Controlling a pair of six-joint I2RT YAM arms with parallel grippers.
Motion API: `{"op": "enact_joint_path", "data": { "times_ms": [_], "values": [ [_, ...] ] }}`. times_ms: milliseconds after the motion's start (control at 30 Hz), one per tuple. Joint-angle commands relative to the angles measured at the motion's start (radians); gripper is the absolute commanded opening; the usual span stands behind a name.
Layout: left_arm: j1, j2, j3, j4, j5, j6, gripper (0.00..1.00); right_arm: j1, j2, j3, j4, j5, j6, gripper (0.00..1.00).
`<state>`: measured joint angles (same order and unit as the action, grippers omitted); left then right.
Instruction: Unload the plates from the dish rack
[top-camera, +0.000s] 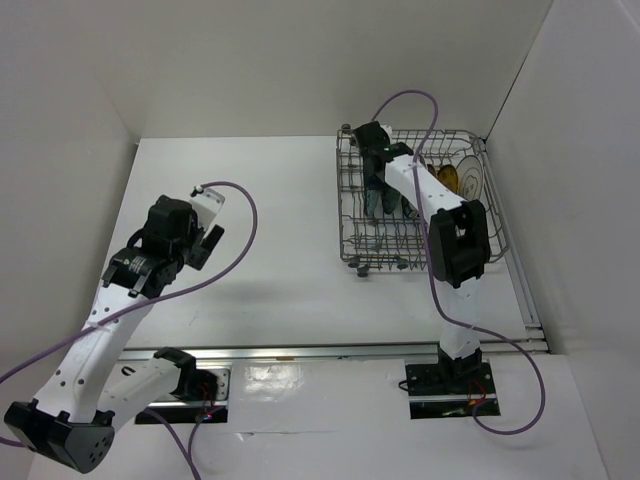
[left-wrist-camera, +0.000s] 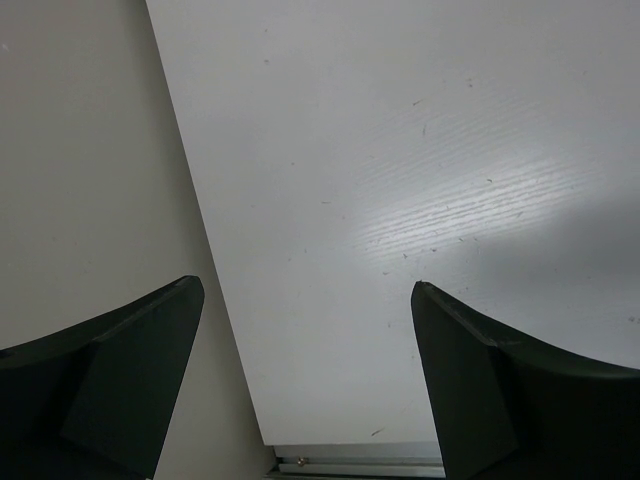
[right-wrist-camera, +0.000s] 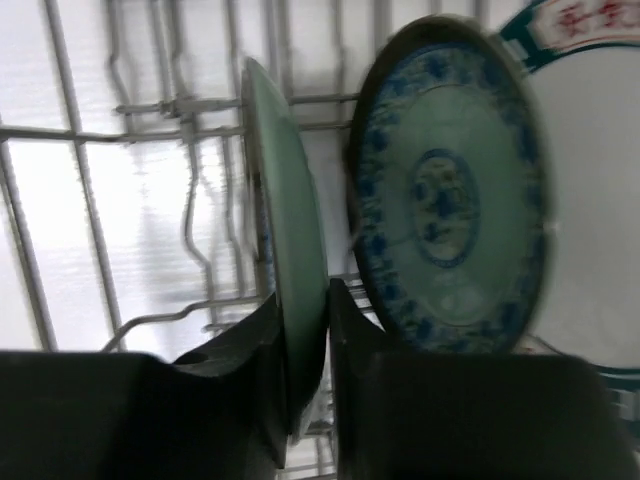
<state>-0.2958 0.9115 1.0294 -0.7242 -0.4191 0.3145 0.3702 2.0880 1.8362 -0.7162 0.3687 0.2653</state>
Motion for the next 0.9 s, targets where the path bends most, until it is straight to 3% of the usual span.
{"op": "enact_joint_path", "data": {
  "times_ms": [0,167,433,500,533,600,633,700,733,767,867],
  "values": [
    [-0.002,-0.019,-0.002,0.029,-0.001,-0.023,1.0,-0.005,-0.009,0.066,-0.006,0.053,0.005,0.2],
    [-0.002,-0.037,0.018,0.02,0.026,-0.046,1.0,0.004,-0.054,0.132,-0.066,0.148,-0.024,0.0],
    [-0.002,-0.026,0.107,0.011,0.115,-0.078,1.0,0.025,-0.12,0.394,-0.16,0.226,-0.084,0.0],
    [-0.002,-0.004,0.159,0.002,0.137,-0.118,1.0,0.038,-0.178,0.39,-0.117,0.149,-0.136,0.0],
    [-0.002,-0.003,0.179,0.002,0.173,-0.133,1.0,0.05,-0.204,0.364,-0.086,0.088,-0.152,0.0],
    [-0.002,0.021,0.24,-0.007,0.294,-0.185,1.0,0.05,-0.29,0.228,0.03,-0.214,-0.166,0.0],
    [-0.002,0.021,0.257,-0.007,0.346,-0.204,1.0,0.05,-0.318,0.169,0.078,-0.44,-0.166,0.0],
    [-0.002,0.046,0.299,-0.007,0.458,-0.244,1.0,0.05,-0.376,0.051,0.236,-0.647,-0.132,0.0],
    [-0.002,0.055,0.308,0.002,0.567,-0.27,1.0,0.05,-0.385,-0.054,0.289,-0.747,-0.086,0.0],
    [-0.002,0.055,0.308,0.002,0.612,-0.287,1.0,0.05,-0.385,-0.101,0.346,-0.93,-0.059,0.0],
    [-0.002,0.101,0.308,0.058,0.703,-0.351,1.0,0.05,-0.394,-0.25,0.599,-1.274,0.079,0.0]
  ]
}}
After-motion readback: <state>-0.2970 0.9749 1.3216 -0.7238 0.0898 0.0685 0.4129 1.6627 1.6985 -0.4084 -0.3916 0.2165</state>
